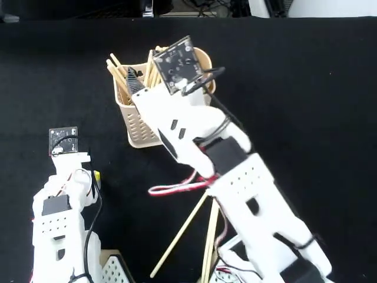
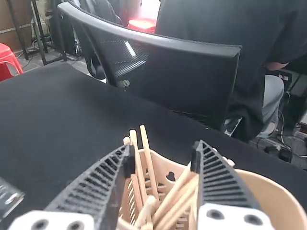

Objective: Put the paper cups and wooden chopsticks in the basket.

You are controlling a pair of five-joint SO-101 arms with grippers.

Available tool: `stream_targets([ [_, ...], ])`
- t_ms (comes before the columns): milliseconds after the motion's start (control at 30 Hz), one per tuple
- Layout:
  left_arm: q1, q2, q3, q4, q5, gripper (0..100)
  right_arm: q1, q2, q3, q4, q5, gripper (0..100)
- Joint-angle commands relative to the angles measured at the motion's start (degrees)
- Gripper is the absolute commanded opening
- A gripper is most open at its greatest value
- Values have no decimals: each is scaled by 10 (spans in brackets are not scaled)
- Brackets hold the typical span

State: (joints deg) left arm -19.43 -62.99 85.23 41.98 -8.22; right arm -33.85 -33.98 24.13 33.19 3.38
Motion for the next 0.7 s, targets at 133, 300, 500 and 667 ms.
stream_targets([
  [133,7,3,-2,-11,2,188,24,-175,-42,207,4,208],
  [300,7,3,-2,-11,2,188,40,-233,55,332,4,208],
  [500,7,3,-1,-11,2,188,102,-292,240,359,-21,208],
  [667,7,3,-1,-11,2,188,152,-305,398,257,-36,208],
])
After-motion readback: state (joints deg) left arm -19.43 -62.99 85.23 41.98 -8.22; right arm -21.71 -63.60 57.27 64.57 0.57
